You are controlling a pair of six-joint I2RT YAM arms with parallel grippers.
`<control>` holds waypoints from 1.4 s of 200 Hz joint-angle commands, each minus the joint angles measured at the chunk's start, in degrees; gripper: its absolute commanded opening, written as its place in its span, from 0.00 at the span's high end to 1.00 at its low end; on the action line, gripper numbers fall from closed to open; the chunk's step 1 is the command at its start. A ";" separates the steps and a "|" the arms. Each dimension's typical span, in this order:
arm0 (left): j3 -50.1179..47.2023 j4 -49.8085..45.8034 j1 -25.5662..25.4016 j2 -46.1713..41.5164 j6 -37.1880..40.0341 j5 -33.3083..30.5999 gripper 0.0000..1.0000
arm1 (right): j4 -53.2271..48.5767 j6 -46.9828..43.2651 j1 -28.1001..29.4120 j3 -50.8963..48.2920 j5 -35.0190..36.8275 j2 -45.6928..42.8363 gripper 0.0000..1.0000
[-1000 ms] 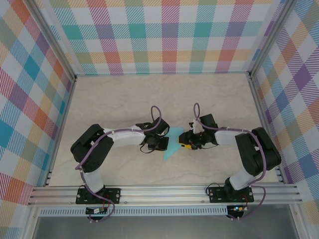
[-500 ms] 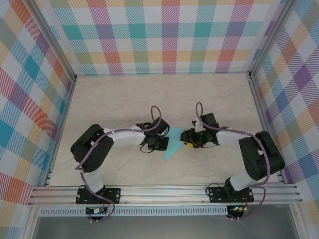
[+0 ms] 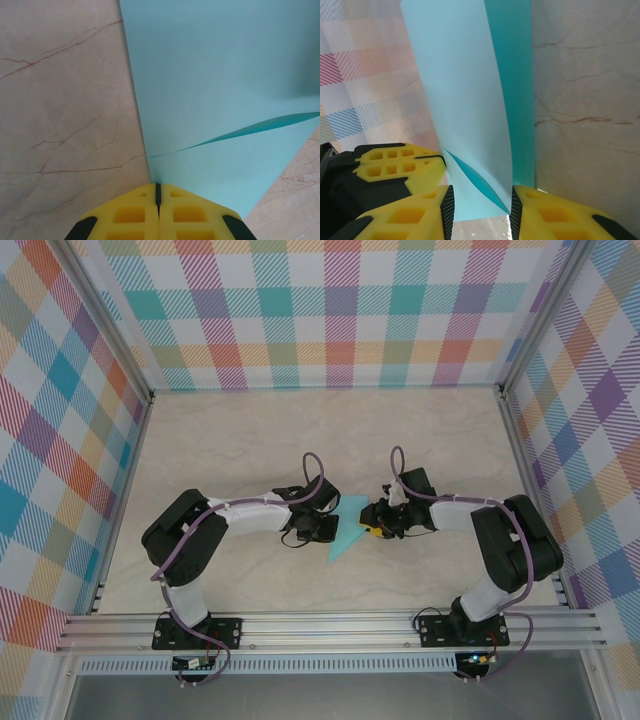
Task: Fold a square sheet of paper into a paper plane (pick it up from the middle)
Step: Fourth fold the wing at the center of the table.
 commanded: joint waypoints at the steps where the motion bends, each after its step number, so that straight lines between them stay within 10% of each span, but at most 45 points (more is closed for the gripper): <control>1: 0.68 -2.40 0.53 1.21 -0.31 -1.48 0.95 | 1.42 -0.33 0.44 0.67 -2.57 0.23 0.64; 157: -4.17 -3.45 -3.78 -14.95 0.22 -6.45 0.65 | -4.29 -12.66 1.16 5.08 -7.79 3.29 0.75; 280: 1.76 -5.11 -16.57 -3.71 -1.10 -23.25 0.54 | -7.55 -10.09 1.20 7.43 -6.64 2.60 0.71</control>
